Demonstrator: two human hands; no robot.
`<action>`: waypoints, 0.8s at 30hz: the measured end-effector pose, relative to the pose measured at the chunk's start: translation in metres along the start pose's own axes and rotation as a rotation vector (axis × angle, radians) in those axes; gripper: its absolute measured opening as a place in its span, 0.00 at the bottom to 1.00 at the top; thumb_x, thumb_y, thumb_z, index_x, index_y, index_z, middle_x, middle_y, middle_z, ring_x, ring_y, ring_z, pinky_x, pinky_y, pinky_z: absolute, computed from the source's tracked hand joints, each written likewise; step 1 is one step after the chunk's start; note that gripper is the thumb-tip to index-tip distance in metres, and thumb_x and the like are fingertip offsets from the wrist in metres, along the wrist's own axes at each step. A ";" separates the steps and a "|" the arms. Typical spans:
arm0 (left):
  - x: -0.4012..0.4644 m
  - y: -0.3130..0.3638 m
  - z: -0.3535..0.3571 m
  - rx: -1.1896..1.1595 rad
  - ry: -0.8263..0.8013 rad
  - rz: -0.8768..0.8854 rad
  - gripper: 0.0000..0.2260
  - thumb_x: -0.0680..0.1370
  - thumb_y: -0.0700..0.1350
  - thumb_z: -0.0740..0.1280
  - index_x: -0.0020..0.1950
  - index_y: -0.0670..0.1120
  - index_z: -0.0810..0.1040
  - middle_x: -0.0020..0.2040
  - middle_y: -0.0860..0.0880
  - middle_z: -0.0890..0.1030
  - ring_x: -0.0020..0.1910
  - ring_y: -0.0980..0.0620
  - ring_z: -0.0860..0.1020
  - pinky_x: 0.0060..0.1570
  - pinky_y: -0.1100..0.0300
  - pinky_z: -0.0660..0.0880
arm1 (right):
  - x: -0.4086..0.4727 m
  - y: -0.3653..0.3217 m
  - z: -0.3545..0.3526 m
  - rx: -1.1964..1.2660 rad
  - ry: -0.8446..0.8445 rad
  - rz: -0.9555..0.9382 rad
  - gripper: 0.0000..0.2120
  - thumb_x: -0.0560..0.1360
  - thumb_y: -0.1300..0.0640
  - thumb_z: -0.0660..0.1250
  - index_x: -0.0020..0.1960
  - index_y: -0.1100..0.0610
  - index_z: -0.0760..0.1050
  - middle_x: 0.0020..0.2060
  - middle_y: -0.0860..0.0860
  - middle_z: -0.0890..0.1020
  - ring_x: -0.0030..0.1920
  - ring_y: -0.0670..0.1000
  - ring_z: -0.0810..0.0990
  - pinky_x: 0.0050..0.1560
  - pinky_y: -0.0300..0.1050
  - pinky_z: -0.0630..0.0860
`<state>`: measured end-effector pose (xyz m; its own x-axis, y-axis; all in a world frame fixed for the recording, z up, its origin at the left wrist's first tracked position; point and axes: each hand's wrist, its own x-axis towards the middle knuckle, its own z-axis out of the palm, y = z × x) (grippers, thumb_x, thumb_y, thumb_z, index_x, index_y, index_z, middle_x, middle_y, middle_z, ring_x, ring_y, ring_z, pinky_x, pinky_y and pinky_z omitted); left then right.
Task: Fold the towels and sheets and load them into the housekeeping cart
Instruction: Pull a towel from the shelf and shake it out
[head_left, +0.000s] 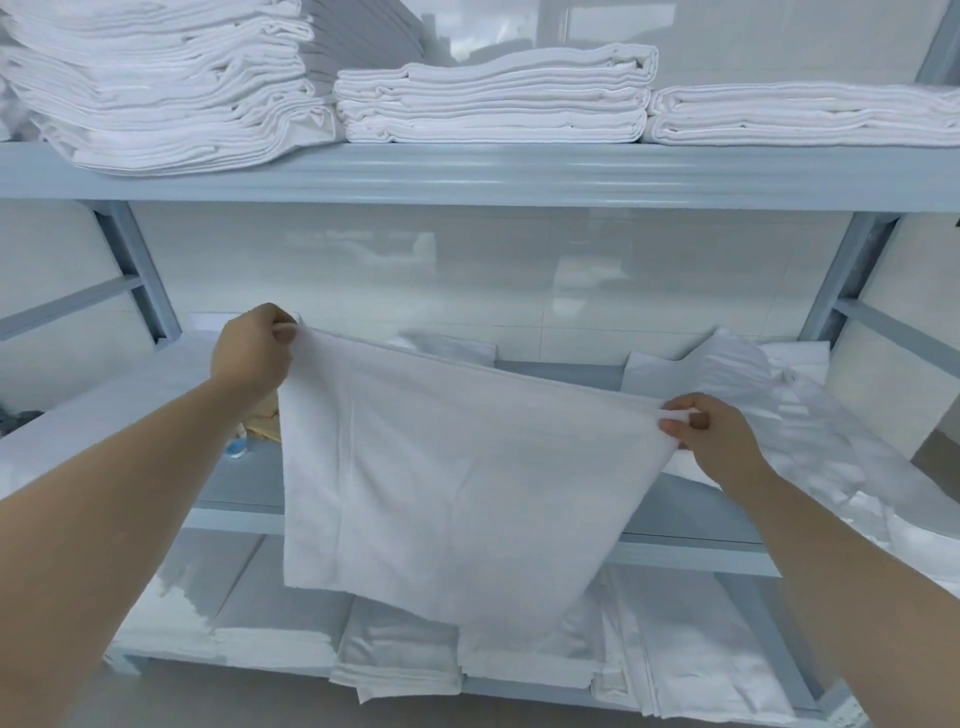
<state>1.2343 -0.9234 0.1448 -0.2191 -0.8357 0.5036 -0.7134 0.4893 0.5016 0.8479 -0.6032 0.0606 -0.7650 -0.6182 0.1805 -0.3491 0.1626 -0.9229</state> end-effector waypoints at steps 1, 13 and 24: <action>-0.003 -0.007 -0.001 -0.011 -0.014 -0.022 0.08 0.79 0.40 0.59 0.52 0.41 0.78 0.49 0.41 0.80 0.43 0.43 0.75 0.41 0.54 0.70 | 0.002 -0.002 0.001 -0.008 0.007 0.001 0.11 0.71 0.67 0.72 0.52 0.58 0.77 0.33 0.56 0.75 0.37 0.54 0.74 0.44 0.47 0.74; -0.048 -0.047 0.018 -0.678 -0.212 -0.507 0.08 0.78 0.32 0.65 0.41 0.40 0.71 0.49 0.42 0.71 0.43 0.38 0.77 0.25 0.58 0.79 | 0.006 -0.014 0.028 -0.531 0.141 -0.180 0.03 0.75 0.62 0.67 0.45 0.60 0.80 0.38 0.55 0.80 0.43 0.57 0.75 0.42 0.44 0.64; -0.018 -0.078 0.054 -1.026 -0.320 -0.553 0.05 0.78 0.29 0.62 0.46 0.37 0.73 0.50 0.41 0.71 0.54 0.38 0.76 0.37 0.60 0.82 | 0.008 -0.012 0.066 0.318 0.203 0.241 0.02 0.81 0.63 0.60 0.51 0.60 0.71 0.45 0.56 0.74 0.28 0.52 0.83 0.31 0.45 0.82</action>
<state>1.2584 -0.9599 0.0588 -0.3092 -0.9477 -0.0793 0.0656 -0.1044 0.9924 0.8817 -0.6606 0.0502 -0.9060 -0.4228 -0.0189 0.0116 0.0198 -0.9997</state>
